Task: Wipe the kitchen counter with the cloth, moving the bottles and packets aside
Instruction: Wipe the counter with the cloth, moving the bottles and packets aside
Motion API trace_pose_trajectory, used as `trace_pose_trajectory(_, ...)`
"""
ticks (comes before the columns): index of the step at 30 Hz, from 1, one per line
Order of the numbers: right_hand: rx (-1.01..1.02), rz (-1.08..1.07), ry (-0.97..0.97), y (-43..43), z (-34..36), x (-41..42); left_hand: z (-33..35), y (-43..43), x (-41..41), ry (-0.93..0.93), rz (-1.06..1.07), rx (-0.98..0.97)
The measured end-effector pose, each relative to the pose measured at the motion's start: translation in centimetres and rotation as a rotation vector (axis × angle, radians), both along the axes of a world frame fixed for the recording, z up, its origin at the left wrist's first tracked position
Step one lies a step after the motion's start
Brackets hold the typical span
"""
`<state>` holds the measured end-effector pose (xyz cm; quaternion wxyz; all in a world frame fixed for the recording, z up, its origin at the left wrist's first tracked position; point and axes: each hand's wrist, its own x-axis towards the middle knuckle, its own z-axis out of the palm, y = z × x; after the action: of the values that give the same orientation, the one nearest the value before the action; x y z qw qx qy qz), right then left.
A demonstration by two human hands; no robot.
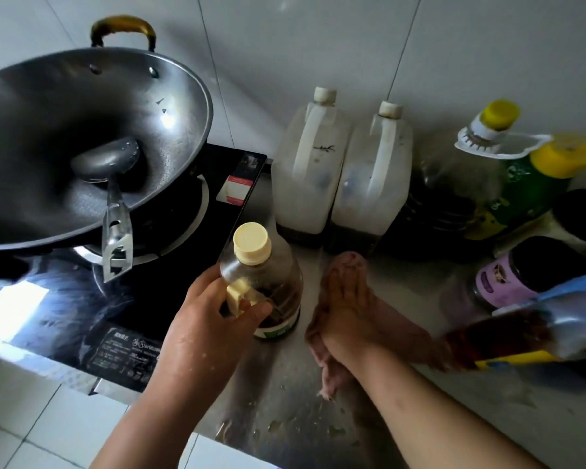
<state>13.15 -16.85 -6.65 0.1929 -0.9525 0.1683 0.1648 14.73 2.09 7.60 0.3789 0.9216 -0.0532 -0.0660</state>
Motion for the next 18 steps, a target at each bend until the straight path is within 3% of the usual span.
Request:
trace_pose_trajectory(4, 0.119, 0.278, -0.162, 0.4, -0.1, -1.5, 0.0, 0.0, 0.0, -0.017, -0.008, -0.007)
trace_pose_trajectory(8, 0.134, 0.361, -0.205, -1.4, 1.0, -4.2, 0.1, -0.8, 0.5, -0.038, -0.028, -0.012)
trace_pose_trajectory(16, -0.150, -0.165, -0.004, -7.7, -0.6, -3.8, -0.3, -2.9, 0.5, 0.017, -0.054, -0.035)
trace_pose_trajectory(18, -0.128, -0.309, -0.006, -8.2, -0.1, -1.9, -0.3, -3.3, 0.5, 0.029, -0.068, -0.046)
